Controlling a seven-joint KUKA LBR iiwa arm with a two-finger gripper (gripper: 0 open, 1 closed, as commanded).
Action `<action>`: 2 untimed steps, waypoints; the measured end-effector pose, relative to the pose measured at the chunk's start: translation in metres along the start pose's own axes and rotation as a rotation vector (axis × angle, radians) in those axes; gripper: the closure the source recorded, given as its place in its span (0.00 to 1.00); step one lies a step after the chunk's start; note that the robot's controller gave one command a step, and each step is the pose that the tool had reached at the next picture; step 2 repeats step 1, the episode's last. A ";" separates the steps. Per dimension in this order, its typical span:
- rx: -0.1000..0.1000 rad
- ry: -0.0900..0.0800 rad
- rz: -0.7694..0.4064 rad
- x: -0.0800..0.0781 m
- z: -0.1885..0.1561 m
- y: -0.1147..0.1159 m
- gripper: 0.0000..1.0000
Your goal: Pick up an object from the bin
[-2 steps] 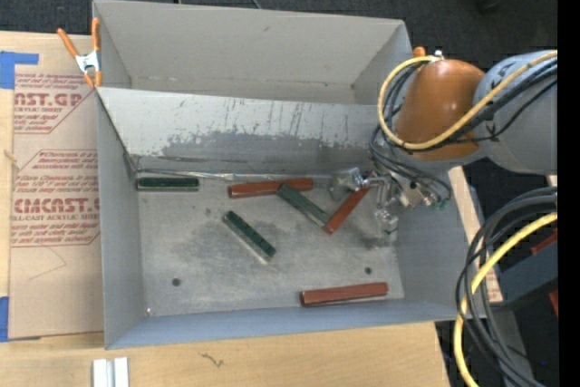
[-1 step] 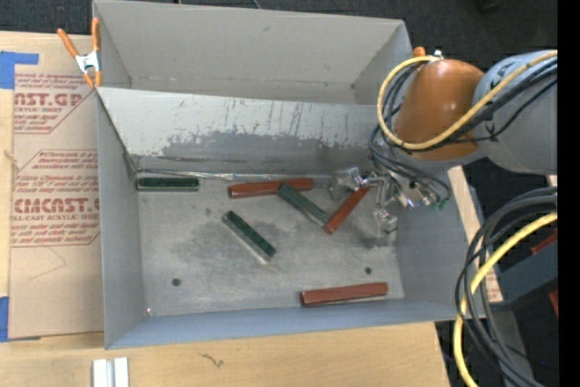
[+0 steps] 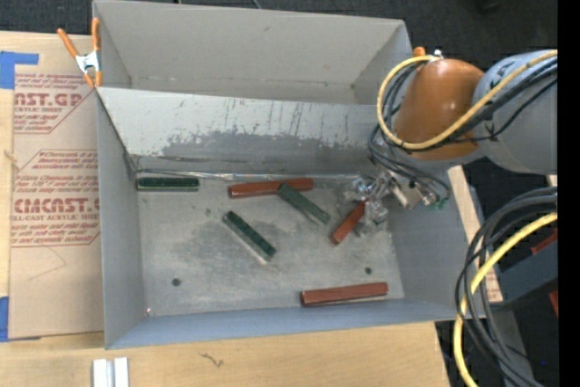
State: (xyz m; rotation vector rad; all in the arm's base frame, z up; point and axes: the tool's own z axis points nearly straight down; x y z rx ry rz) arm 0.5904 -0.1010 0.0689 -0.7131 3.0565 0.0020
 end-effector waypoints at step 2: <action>0.001 0.000 0.001 -0.001 -0.010 0.000 1.00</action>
Offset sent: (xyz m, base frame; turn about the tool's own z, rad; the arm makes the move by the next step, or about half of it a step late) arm 0.0002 0.0001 0.0095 0.0000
